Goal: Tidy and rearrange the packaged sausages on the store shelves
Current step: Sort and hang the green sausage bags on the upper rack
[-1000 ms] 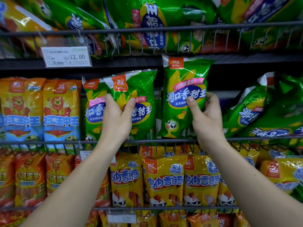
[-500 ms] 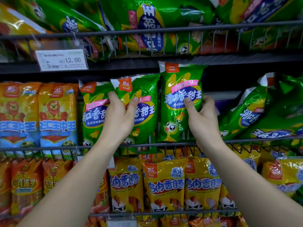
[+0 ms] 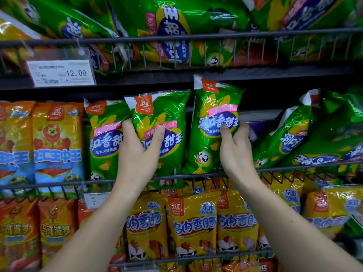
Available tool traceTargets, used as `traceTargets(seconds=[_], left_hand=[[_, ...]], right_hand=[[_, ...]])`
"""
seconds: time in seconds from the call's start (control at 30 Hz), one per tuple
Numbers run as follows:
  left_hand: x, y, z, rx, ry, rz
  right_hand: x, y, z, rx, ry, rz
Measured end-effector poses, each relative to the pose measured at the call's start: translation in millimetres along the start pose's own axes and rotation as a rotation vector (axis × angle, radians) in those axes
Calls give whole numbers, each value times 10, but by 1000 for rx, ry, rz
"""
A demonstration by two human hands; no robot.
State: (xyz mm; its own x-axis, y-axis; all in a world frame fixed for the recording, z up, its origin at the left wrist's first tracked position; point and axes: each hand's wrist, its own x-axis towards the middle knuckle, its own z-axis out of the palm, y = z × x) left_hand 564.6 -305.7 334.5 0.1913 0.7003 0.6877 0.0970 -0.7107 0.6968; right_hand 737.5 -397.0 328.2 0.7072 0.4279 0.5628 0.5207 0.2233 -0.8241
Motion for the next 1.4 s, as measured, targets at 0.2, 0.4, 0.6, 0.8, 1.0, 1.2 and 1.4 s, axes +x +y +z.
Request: traceTargets(seconds=[0.2, 0.4, 0.6, 0.8, 1.0, 1.2, 1.4], left_hand=[[-121, -75, -37, -7, -41, -12], [-182, -111, -31, 22, -81, -20], [-277, -111, -29, 76, -77, -21], [-408, -52, -8, 161, -11, 14], [-472, -81, -28, 238, 34, 97], [-505, -139, -61, 290, 5, 155], [-540, -197, -51, 279, -39, 152]], right_hand=[[-4, 26, 9, -113, -16, -7], [21, 25, 70, -252, -34, 15], [-45, -44, 24, -400, -96, -33], [-246, -68, -54, -418, -56, -194], [-393, -48, -26, -521, -33, -361], [-444, 0, 27, -577, -50, -437], [-456, 88, 55, -655, -37, -486]])
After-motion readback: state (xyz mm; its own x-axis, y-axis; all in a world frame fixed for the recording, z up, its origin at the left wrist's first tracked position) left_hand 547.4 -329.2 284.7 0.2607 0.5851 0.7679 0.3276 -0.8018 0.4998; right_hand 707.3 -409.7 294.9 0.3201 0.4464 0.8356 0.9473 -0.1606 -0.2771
